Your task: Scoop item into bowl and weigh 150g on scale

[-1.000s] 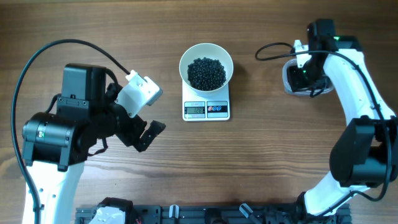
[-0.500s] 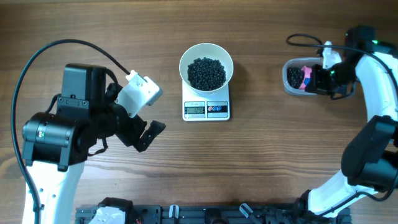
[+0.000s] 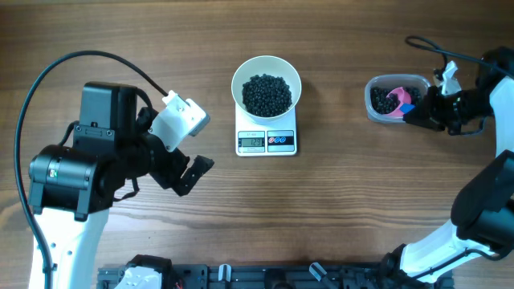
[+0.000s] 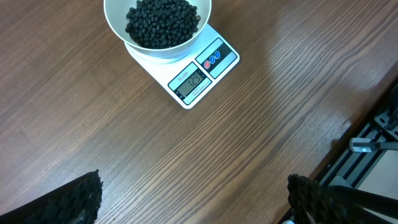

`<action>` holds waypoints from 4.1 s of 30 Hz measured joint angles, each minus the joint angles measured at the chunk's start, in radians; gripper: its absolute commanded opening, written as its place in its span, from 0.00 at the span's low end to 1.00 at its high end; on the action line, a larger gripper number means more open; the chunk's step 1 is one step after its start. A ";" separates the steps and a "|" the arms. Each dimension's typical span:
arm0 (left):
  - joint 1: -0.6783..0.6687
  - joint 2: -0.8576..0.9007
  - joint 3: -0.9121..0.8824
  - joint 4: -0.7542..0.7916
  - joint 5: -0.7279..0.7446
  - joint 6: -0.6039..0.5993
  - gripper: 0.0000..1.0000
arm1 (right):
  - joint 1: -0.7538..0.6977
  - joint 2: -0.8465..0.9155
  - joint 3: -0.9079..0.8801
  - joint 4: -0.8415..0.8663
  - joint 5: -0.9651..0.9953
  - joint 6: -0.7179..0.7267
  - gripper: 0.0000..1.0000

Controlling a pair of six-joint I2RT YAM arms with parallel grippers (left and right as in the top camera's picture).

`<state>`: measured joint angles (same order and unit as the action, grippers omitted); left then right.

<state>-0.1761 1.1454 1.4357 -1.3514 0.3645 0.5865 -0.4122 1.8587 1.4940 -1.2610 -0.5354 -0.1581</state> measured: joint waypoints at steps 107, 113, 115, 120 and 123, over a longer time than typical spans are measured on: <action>0.000 0.000 0.000 0.000 0.000 0.000 1.00 | 0.818 -0.210 -0.007 0.436 0.259 0.251 0.04; 0.000 0.000 0.000 0.000 0.000 0.000 1.00 | 0.818 -0.210 -0.007 0.431 0.276 0.251 0.04; 0.000 0.000 0.000 0.000 0.000 0.000 1.00 | 0.818 -0.210 -0.007 0.428 0.279 0.251 0.04; 0.000 0.000 0.000 0.000 0.000 0.000 1.00 | 0.818 -0.210 -0.007 0.479 0.283 0.258 0.04; 0.000 0.000 0.000 0.000 0.000 0.000 1.00 | 0.829 -0.210 -0.007 0.450 0.291 0.257 0.04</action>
<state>-0.1761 1.1454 1.4357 -1.3510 0.3645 0.5865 0.4171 1.6485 1.4868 -0.8108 -0.2447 0.0986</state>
